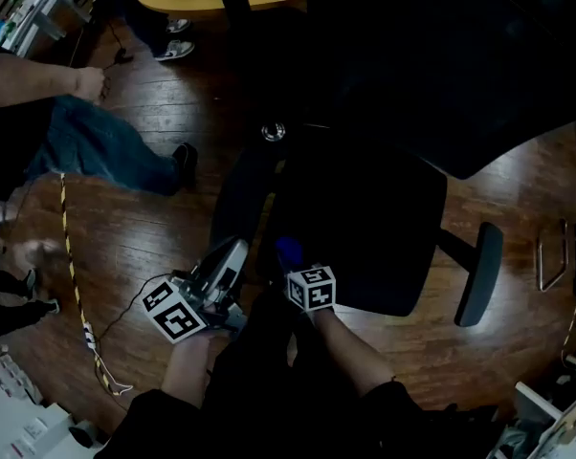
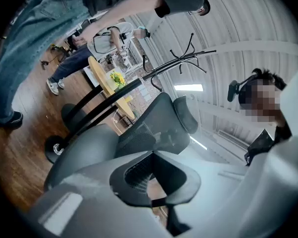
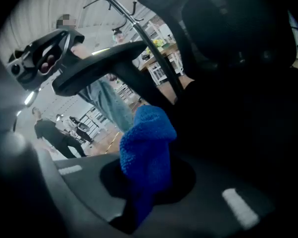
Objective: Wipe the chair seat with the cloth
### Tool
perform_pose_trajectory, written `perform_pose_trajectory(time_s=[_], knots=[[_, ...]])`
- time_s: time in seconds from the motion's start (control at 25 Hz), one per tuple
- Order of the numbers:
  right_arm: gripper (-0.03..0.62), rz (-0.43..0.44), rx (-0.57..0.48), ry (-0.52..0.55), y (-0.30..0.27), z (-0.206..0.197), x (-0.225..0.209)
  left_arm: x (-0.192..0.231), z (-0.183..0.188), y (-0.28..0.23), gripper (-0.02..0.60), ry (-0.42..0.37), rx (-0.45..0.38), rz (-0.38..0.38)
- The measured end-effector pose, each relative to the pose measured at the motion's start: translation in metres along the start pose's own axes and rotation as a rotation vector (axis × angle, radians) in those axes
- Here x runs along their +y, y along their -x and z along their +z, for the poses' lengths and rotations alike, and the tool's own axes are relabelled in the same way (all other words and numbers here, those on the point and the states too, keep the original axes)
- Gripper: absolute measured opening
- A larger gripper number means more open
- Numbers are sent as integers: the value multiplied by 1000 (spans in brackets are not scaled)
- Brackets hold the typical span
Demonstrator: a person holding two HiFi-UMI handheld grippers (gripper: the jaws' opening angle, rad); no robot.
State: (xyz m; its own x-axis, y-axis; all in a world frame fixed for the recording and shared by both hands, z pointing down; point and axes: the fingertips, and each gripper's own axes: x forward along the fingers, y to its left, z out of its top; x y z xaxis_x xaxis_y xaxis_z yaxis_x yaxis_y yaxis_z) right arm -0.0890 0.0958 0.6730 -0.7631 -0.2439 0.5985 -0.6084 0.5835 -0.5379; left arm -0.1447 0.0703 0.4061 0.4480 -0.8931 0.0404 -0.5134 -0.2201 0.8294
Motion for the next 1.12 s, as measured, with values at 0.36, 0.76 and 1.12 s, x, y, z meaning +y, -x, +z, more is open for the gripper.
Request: perform_pose_trajectory(time_s=[0.36,0.76,1.12], knots=[[35,-14,40,86,-9,-36,5,1,-3,4,-11,2,14,-5],[35,-370,-58,-139,125,-65,-137,-11,-25,-48,-11,-15,111,-50],[35,-656,-144,-261,263,-93,-229,-33,-45,-94,-11,-17,182,-117]])
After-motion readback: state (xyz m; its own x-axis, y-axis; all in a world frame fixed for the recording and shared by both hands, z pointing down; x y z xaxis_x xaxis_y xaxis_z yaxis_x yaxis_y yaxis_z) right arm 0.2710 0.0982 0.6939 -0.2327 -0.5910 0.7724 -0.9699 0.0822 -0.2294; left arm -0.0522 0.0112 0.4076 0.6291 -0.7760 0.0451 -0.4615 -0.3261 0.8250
